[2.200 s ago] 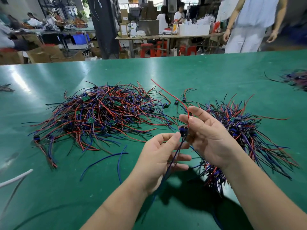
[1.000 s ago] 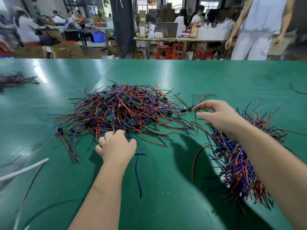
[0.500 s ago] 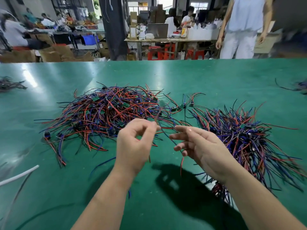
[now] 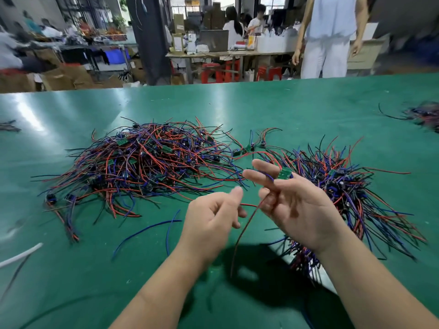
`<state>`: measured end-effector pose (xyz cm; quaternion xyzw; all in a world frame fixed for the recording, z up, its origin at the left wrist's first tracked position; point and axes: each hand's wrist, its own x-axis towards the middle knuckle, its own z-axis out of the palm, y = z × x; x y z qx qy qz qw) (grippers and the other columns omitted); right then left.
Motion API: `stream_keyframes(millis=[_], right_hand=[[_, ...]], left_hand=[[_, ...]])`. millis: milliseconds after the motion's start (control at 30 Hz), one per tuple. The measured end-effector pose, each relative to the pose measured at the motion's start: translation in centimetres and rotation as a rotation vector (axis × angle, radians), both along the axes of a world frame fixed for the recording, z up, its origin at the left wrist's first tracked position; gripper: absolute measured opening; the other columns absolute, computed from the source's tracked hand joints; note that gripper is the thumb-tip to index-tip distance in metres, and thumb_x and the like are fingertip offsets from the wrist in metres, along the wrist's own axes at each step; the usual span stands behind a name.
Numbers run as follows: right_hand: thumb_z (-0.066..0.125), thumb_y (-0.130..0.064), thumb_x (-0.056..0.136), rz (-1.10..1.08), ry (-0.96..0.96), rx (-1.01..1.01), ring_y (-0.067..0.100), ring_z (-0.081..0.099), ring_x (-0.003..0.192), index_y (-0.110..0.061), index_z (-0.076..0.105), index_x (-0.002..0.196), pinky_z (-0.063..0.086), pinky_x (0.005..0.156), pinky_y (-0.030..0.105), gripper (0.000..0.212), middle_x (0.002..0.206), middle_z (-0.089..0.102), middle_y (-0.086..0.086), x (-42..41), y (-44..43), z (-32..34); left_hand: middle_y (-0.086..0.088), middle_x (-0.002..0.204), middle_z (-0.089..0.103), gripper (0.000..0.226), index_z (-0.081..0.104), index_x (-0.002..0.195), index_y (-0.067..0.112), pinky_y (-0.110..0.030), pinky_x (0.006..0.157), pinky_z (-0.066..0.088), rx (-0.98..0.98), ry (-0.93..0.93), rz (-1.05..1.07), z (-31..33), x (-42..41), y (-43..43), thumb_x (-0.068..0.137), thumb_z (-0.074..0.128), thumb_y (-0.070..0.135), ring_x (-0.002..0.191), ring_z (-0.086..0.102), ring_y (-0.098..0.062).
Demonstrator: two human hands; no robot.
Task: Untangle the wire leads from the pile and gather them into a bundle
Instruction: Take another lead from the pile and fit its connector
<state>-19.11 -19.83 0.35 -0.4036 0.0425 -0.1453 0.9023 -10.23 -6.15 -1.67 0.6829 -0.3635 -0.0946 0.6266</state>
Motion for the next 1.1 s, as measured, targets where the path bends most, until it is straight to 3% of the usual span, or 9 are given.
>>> stream_keyframes(millis=[100,200,267,400,500,600,800,933,1100], right_hand=[[0.061,-0.009,0.058,0.087,-0.028,0.034,0.011,0.049,0.057,-0.004,0.070,0.110,0.044,0.056,0.019,0.053,0.107,0.068,0.017,-0.2,0.0,0.0],[0.064,-0.008,0.055,0.135,-0.039,0.027,0.013,0.050,0.057,-0.003,0.066,0.117,0.042,0.057,0.020,0.062,0.099,0.069,0.018,-0.1,0.3,-0.1],[0.062,-0.007,0.057,0.153,-0.036,0.025,0.013,0.051,0.057,-0.003,0.065,0.119,0.043,0.057,0.020,0.062,0.094,0.069,0.017,-0.1,0.6,-0.2],[0.062,-0.007,0.061,0.146,0.008,0.061,0.014,0.052,0.059,-0.005,0.067,0.116,0.045,0.057,0.018,0.055,0.093,0.068,0.017,-0.1,1.0,0.0],[0.063,-0.014,0.066,0.049,0.067,0.051,0.011,0.051,0.062,-0.006,0.064,0.115,0.047,0.055,0.016,0.049,0.099,0.067,0.013,0.2,1.2,0.2],[0.058,-0.024,0.073,-0.061,0.105,0.043,0.010,0.051,0.064,-0.007,0.063,0.113,0.050,0.057,0.016,0.044,0.094,0.062,0.007,0.5,0.9,0.4],[0.043,-0.054,0.080,-0.099,0.110,0.117,0.013,0.045,0.060,-0.011,0.075,0.098,0.043,0.057,0.022,0.056,0.088,0.065,0.004,0.5,0.2,0.7],[0.055,-0.041,0.077,-0.156,0.161,-0.030,0.009,0.050,0.060,-0.022,0.078,0.090,0.043,0.064,0.022,0.033,0.080,0.066,-0.004,0.2,0.4,0.6],[0.061,-0.019,0.073,-0.201,0.130,-0.123,0.006,0.054,0.052,-0.013,0.077,0.079,0.047,0.052,0.015,0.018,0.064,0.062,-0.004,0.4,0.9,0.2]], left_hand=[[-0.003,0.066,0.070,0.043,0.063,0.059,0.016,-0.030,0.060,0.051,0.015,0.107,0.003,0.1,0.3,-0.2,0.086,0.045,0.043,0.056,0.064,-0.012],[-0.006,0.086,0.072,0.034,0.067,0.087,0.012,-0.026,0.063,0.053,-0.060,0.200,-0.061,0.1,0.0,-0.3,0.086,0.045,0.038,0.078,0.068,-0.016],[-0.010,0.099,0.072,0.031,0.061,0.107,0.014,-0.022,0.067,0.052,-0.104,0.237,-0.106,0.4,-0.3,-0.3,0.089,0.050,0.037,0.093,0.067,-0.024],[-0.016,0.112,0.066,0.032,0.046,0.125,0.031,-0.012,0.071,0.046,-0.226,0.185,-0.100,1.0,-0.4,-0.2,0.093,0.051,0.030,0.097,0.063,-0.024],[-0.010,0.122,0.062,0.040,0.053,0.118,0.031,-0.014,0.076,0.046,-0.313,0.087,-0.089,1.3,0.1,0.2,0.092,0.044,0.003,0.100,0.060,-0.016],[0.000,0.098,0.074,0.058,0.075,0.090,0.020,-0.016,0.080,0.049,-0.307,0.134,-0.153,1.2,0.7,0.6,0.066,0.036,-0.016,0.095,0.066,-0.011],[-0.008,0.089,0.075,0.062,0.078,0.080,0.012,-0.023,0.079,0.055,-0.080,0.468,-0.590,1.3,0.5,1.2,0.047,0.030,-0.011,0.089,0.071,-0.015],[-0.017,0.069,0.070,0.046,0.067,0.058,0.010,-0.027,0.058,0.056,-0.046,0.666,-0.588,1.4,0.4,1.2,0.043,0.029,-0.010,0.075,0.072,-0.028],[-0.009,0.055,0.060,0.016,0.062,0.078,0.017,-0.028,0.055,0.043,0.161,0.667,-0.464,1.8,0.7,1.3,0.070,0.048,0.017,0.059,0.068,-0.033]])
